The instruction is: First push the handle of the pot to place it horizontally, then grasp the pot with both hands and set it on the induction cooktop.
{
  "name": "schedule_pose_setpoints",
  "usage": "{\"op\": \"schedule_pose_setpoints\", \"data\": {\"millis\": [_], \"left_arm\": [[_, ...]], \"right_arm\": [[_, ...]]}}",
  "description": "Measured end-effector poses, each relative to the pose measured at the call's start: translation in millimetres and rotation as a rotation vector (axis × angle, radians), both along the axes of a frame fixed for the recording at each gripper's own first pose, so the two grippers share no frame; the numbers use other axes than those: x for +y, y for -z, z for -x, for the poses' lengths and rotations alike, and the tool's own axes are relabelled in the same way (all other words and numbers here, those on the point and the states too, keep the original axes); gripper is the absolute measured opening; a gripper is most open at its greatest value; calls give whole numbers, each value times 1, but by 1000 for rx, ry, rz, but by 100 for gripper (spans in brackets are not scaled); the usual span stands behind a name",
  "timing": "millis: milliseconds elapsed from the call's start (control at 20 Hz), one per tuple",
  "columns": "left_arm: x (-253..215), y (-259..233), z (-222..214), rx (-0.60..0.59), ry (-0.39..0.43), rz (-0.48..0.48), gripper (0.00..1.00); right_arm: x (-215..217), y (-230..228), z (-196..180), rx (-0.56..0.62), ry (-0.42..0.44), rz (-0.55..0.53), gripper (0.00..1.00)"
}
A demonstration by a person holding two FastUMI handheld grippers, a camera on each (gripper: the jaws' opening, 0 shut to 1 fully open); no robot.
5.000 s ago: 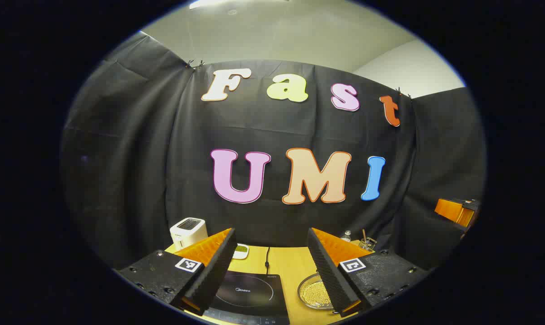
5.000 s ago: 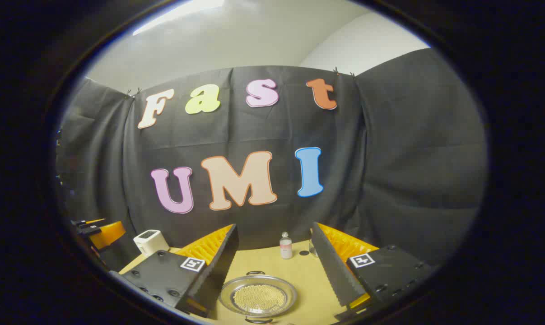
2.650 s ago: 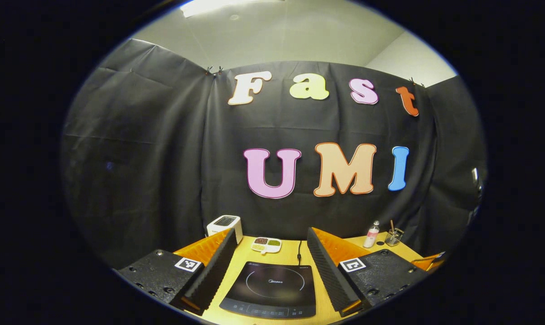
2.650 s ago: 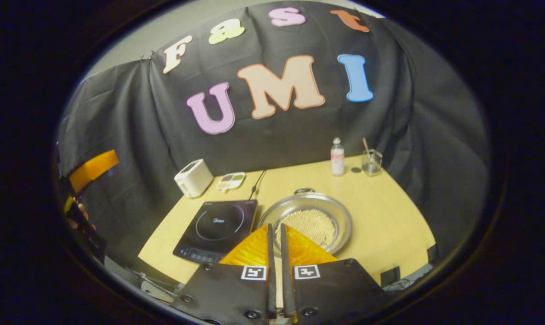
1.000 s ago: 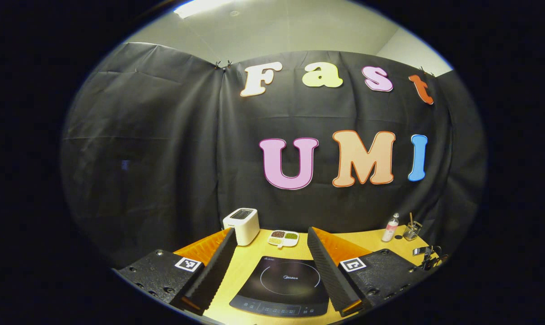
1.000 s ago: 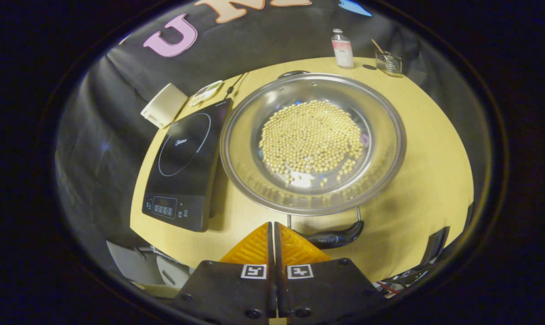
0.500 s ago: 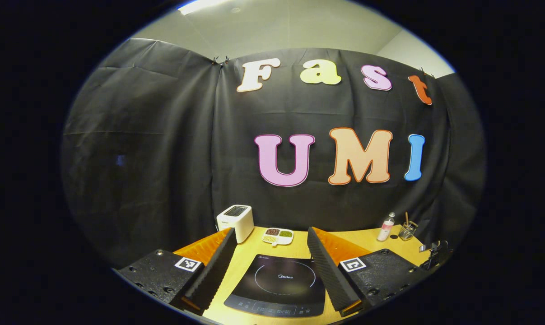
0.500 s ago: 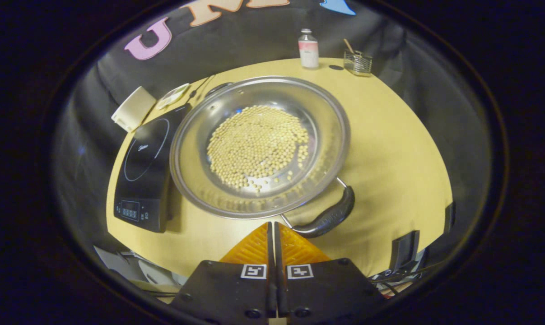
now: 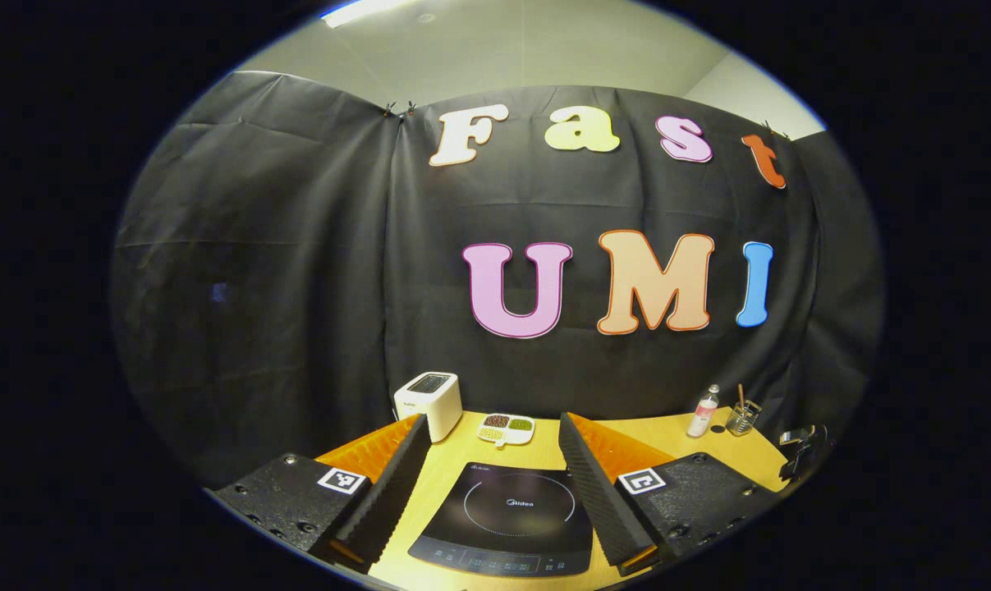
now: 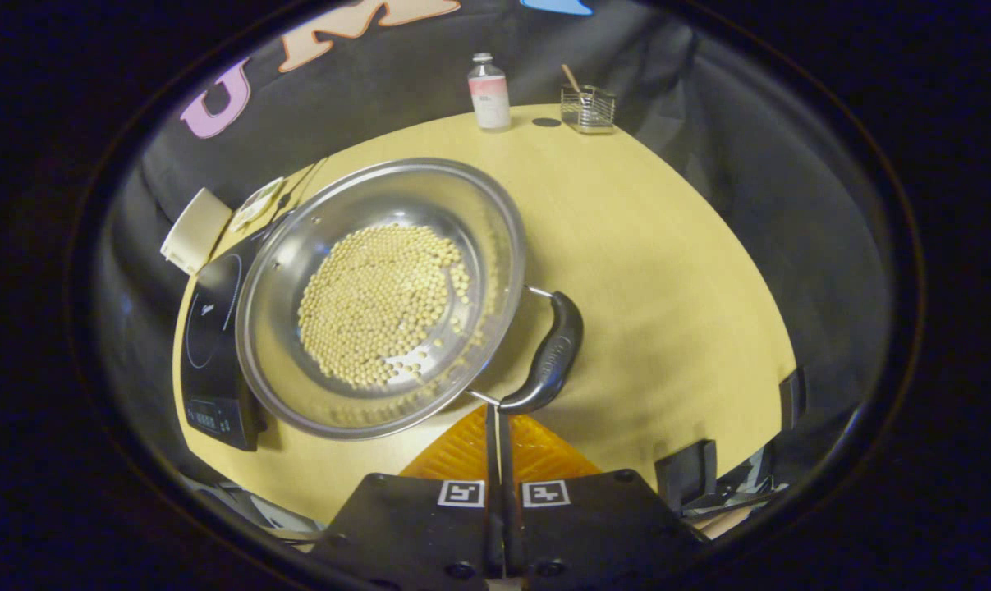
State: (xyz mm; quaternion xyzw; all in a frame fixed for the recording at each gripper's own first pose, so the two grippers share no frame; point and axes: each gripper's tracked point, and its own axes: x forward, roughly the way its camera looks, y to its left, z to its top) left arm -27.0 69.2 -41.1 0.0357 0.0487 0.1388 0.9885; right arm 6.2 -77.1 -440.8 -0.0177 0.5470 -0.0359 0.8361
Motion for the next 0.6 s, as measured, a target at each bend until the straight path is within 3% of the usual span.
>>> {"op": "schedule_pose_setpoints", "data": {"millis": [150, 300, 550, 600], "left_arm": [[1, 1, 2, 4, -14, -1, 92], [2, 5, 3, 14, -28, 9, 96], [0, 16, 5, 38, -50, 52, 93], [-1, 19, 6, 43, -53, 59, 96]], "right_arm": [[-11, 0, -15, -10, 11, 11, 0], [-21, 1, -34, -20, 7, 31, 4], [-30, -1, -62, -34, 4, 41, 4], [-31, 0, -67, -37, -3, 45, 0]]}}
